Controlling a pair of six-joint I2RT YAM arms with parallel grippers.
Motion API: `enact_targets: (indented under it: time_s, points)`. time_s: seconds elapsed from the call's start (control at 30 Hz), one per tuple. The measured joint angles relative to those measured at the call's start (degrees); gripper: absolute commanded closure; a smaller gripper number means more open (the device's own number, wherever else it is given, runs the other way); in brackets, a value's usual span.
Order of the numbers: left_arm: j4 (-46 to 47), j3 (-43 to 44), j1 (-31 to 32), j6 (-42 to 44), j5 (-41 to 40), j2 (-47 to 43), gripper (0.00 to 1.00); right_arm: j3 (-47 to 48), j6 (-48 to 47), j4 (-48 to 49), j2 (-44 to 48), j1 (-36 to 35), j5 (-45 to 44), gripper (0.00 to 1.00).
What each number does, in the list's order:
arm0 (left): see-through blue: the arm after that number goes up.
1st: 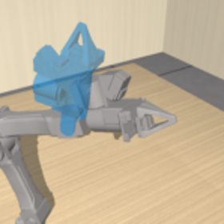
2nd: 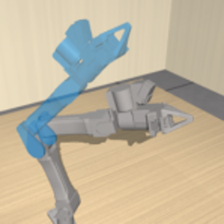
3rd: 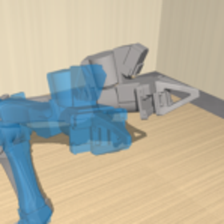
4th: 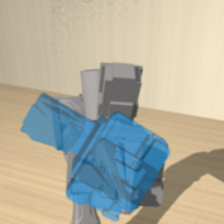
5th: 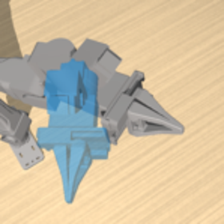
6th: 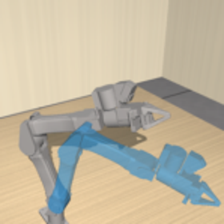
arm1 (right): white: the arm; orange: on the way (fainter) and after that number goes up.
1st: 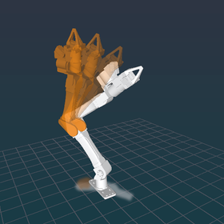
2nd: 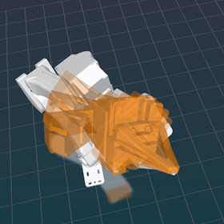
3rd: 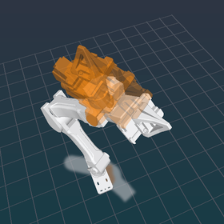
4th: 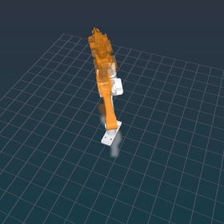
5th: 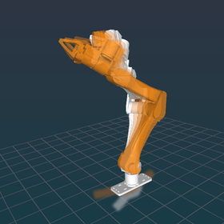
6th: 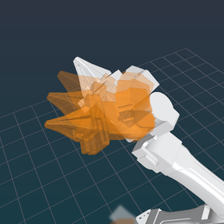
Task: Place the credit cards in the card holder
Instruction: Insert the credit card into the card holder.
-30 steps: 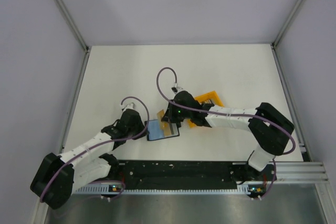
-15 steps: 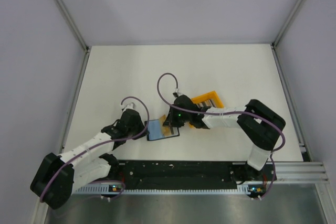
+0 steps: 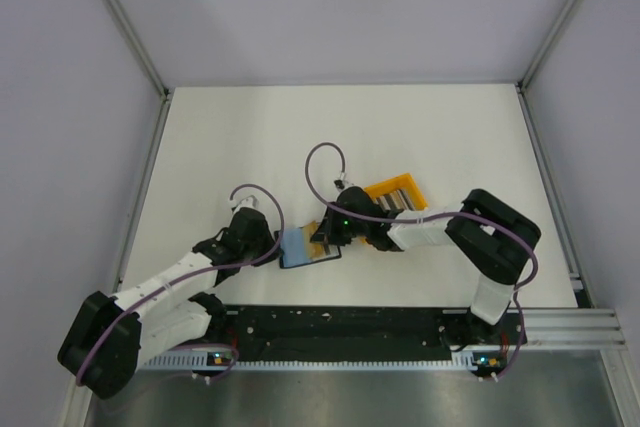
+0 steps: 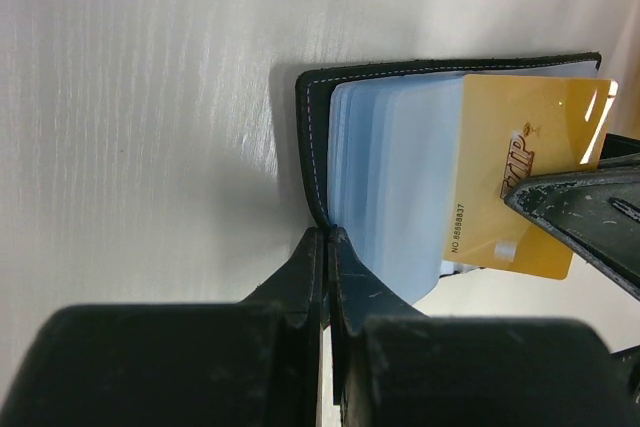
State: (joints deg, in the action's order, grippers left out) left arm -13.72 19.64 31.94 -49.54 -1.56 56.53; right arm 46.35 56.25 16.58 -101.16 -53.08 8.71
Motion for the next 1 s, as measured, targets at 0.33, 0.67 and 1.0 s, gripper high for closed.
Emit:
enact_targets:
  time_s: [0.33,0.67,1.0]
  points:
    - [0.0,0.0,0.0,0.0,-0.1,0.0,1.0,-2.9,1.4,5.4,-0.1,0.1,1.7,1.0]
    - [0.0,0.0,0.0,0.0,-0.2,0.0,1.0,-3.6,1.5,7.8,-0.8,-0.1,2.3,1.0]
    - [-0.1,0.0,0.0,0.0,-0.3,0.0,1.0,-3.6,0.8,9.6,-1.7,-0.1,2.6,1.0]
